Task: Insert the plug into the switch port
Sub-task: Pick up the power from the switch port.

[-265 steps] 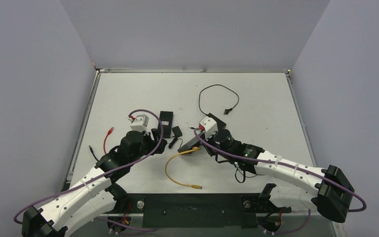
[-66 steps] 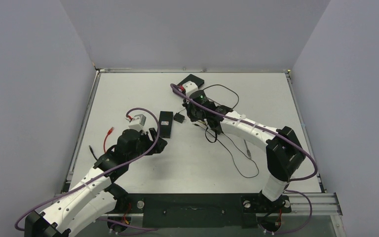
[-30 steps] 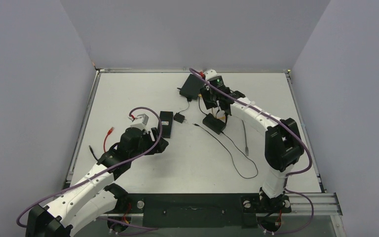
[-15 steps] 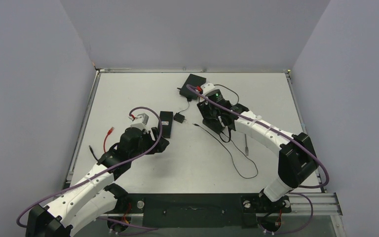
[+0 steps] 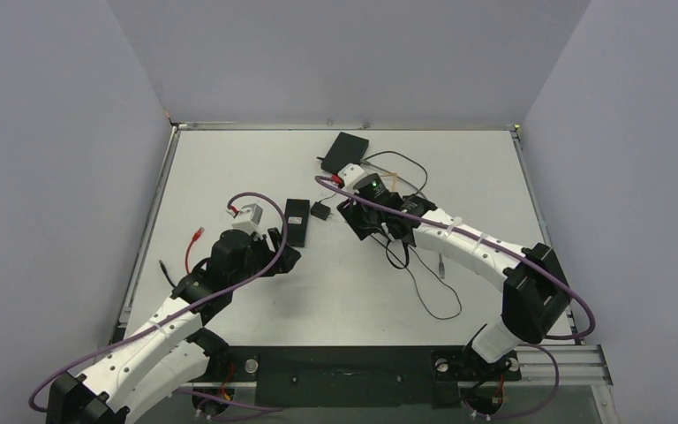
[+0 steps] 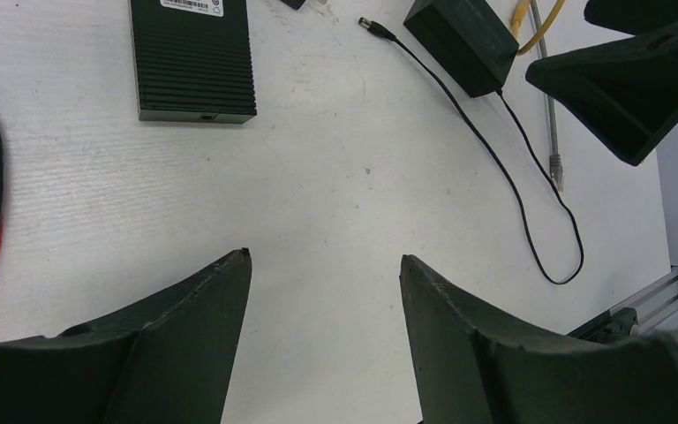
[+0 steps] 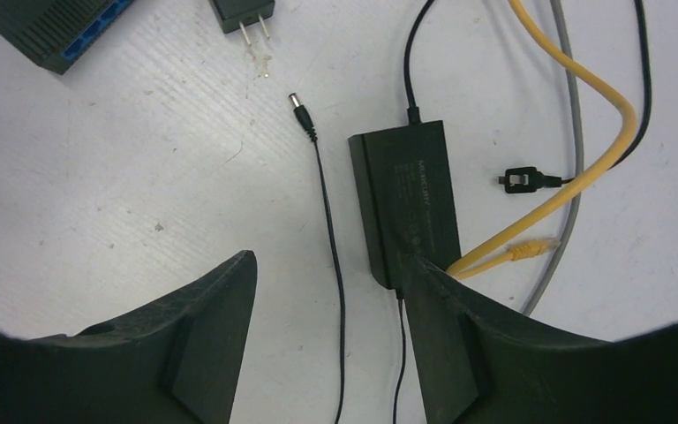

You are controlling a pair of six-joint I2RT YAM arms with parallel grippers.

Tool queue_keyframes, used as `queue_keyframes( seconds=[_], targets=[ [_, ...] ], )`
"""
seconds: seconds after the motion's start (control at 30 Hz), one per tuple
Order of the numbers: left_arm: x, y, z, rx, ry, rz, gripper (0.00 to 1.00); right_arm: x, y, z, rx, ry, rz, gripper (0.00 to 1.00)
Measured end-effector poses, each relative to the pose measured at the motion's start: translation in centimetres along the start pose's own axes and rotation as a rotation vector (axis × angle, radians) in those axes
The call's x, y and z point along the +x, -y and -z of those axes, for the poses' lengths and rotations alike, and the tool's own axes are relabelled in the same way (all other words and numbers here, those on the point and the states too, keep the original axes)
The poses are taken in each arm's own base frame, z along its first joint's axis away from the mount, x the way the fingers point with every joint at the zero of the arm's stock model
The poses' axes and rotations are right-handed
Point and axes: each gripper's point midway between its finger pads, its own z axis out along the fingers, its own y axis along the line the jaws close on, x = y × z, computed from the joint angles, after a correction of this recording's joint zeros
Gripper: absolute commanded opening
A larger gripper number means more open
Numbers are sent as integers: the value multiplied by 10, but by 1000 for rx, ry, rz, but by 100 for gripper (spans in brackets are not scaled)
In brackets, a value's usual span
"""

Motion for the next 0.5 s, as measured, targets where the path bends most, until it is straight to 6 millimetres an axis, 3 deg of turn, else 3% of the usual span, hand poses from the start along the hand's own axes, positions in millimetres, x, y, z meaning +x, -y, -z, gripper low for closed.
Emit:
queue_keyframes(
  seconds=[0.13, 0.5],
  targets=[
    [2, -1, 0, -3, -4, 0, 60, 5, -10, -6, -36, -21, 14, 55],
    [0, -5, -1, -12, 3, 5, 60, 38, -40, -56, -132, -167, 28, 51]
  ],
)
